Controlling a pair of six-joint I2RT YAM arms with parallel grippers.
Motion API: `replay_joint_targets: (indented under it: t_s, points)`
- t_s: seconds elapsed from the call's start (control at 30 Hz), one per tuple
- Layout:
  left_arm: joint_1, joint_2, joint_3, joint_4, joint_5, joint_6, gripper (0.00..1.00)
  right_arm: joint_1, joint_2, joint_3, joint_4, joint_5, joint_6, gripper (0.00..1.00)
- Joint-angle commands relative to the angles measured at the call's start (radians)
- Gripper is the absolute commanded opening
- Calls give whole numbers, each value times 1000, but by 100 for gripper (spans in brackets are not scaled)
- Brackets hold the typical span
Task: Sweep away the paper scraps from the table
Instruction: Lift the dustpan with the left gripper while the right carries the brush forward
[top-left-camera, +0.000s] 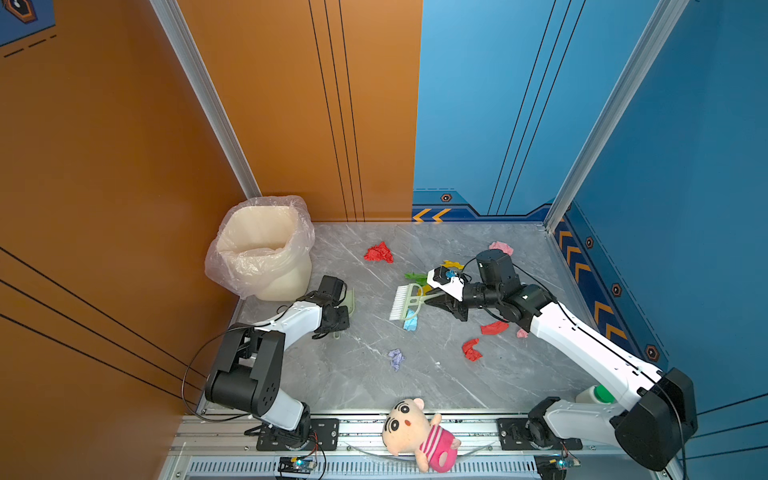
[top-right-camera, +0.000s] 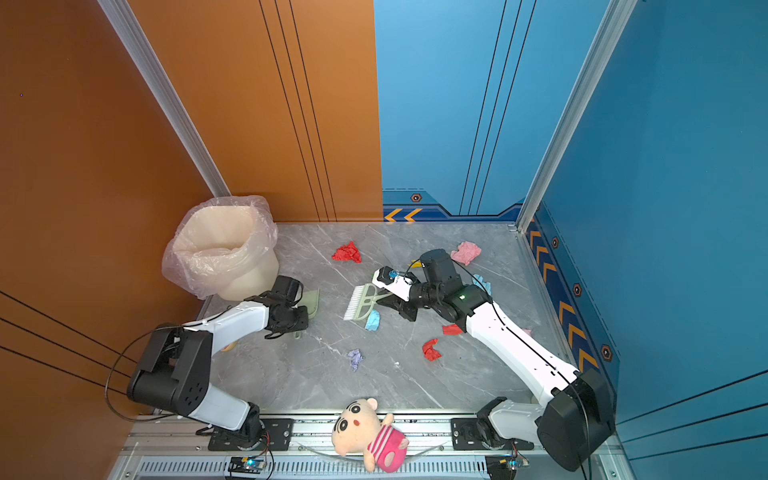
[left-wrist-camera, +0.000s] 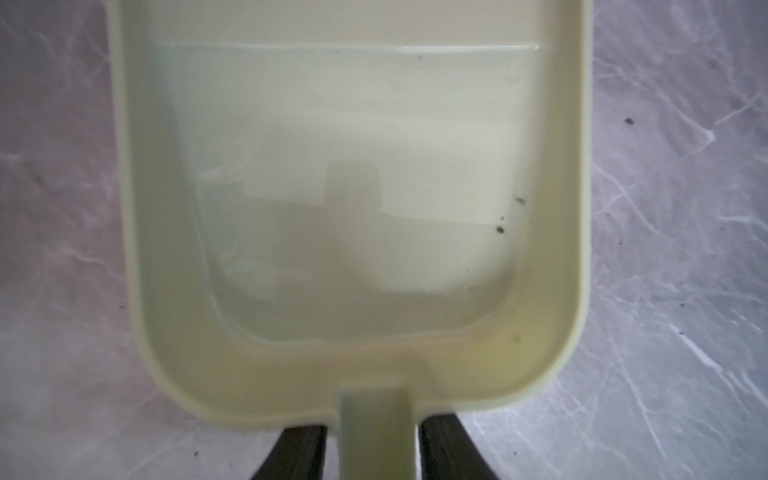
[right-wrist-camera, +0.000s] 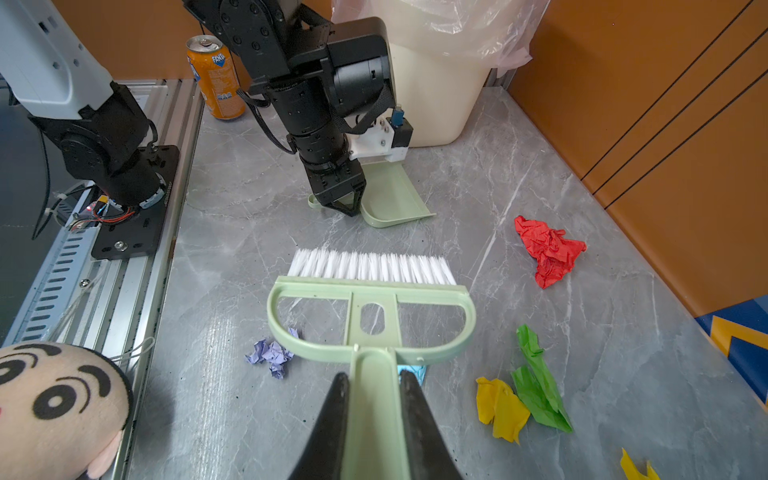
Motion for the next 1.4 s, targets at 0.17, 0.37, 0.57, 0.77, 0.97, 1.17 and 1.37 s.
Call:
replay_joint_targets:
  t_s: [0.17, 0.37, 0.57, 0.77, 0.97, 1.17, 1.37]
  points:
    - [-30, 55, 2, -26, -21, -12, 30, -8, -23, -12, 24, 6, 30, 0]
    - [-39, 50, 0, -27, -24, -10, 24, -8, -11, -5, 47, 13, 68, 0]
    - [-47, 34, 6, -22, -19, 0, 21, -8, 4, 3, 95, 66, 121, 0]
    - [-60, 22, 22, -10, 1, 48, 19, -8, 74, 70, 141, 193, 240, 0]
    - [-65, 31, 55, -10, 19, 79, 19, -6, 191, 159, 228, 317, 382, 0]
    - [-72, 63, 105, -7, 38, 108, 19, -5, 345, 259, 344, 465, 528, 0]
    - [-86, 111, 155, -1, 65, 132, 18, 0, 501, 353, 450, 646, 658, 0]
